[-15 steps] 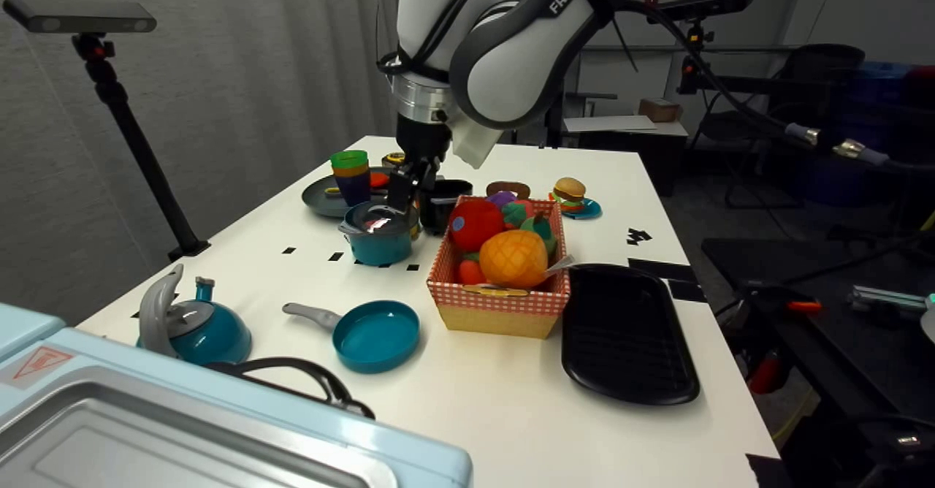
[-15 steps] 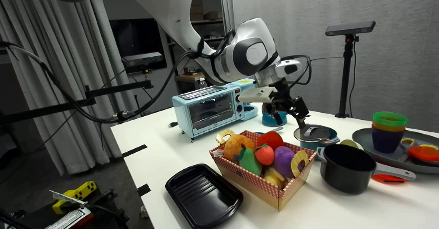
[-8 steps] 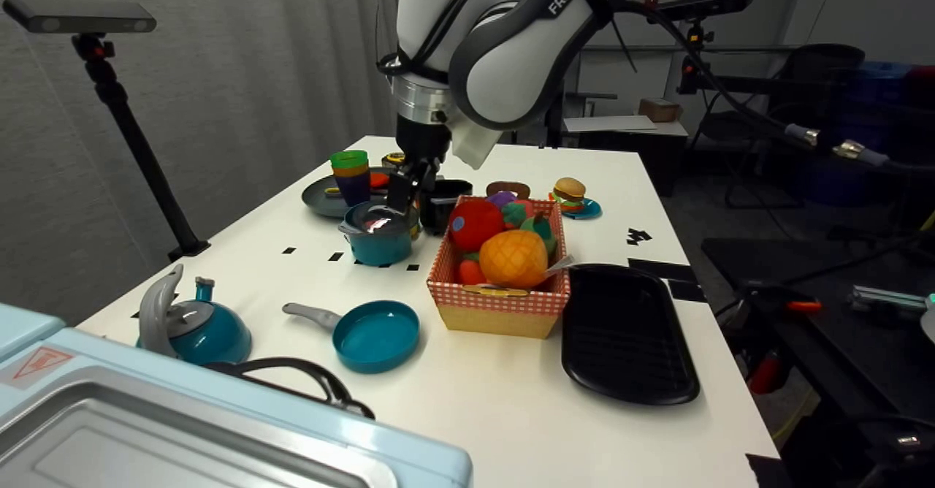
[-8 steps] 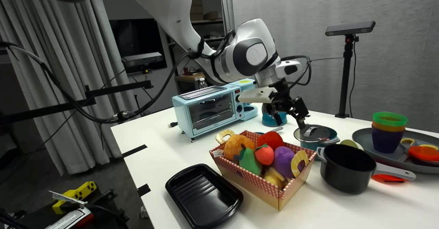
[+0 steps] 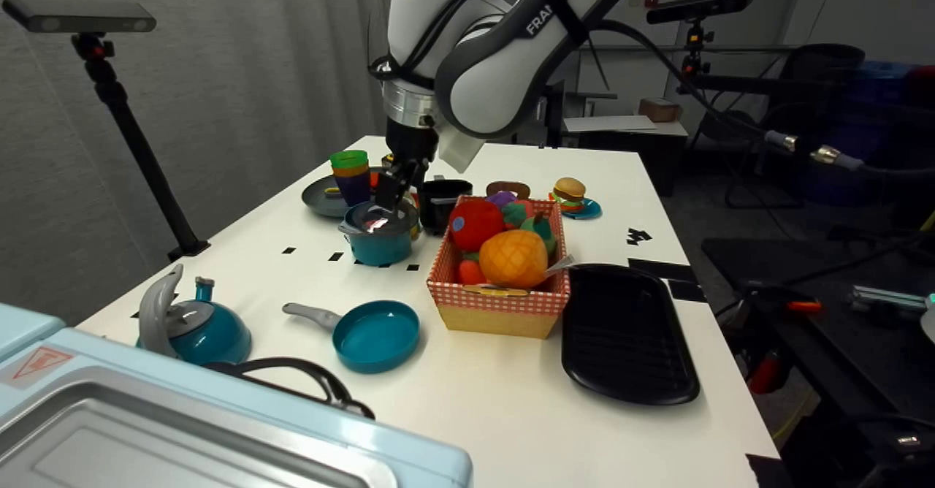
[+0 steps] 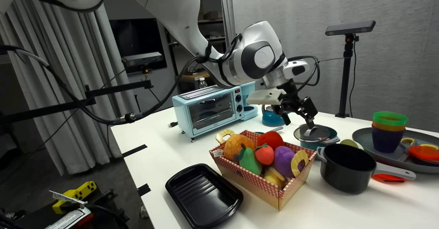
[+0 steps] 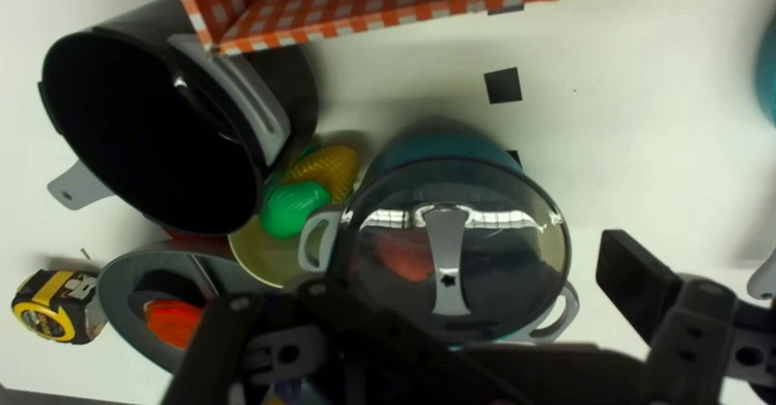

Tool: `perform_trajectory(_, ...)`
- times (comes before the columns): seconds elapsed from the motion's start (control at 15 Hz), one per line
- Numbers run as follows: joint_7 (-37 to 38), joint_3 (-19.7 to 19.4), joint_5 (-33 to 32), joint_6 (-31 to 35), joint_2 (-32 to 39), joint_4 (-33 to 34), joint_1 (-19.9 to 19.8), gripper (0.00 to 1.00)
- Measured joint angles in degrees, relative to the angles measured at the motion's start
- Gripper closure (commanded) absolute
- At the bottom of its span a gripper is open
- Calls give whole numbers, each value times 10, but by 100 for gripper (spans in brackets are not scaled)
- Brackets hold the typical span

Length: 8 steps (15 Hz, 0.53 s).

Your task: Move the black lid from the blue pot to the blue pan

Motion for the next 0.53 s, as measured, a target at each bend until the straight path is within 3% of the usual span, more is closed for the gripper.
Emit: perform_trajectory(0.53, 0, -1, 7, 0, 59, 76, -9, 2)
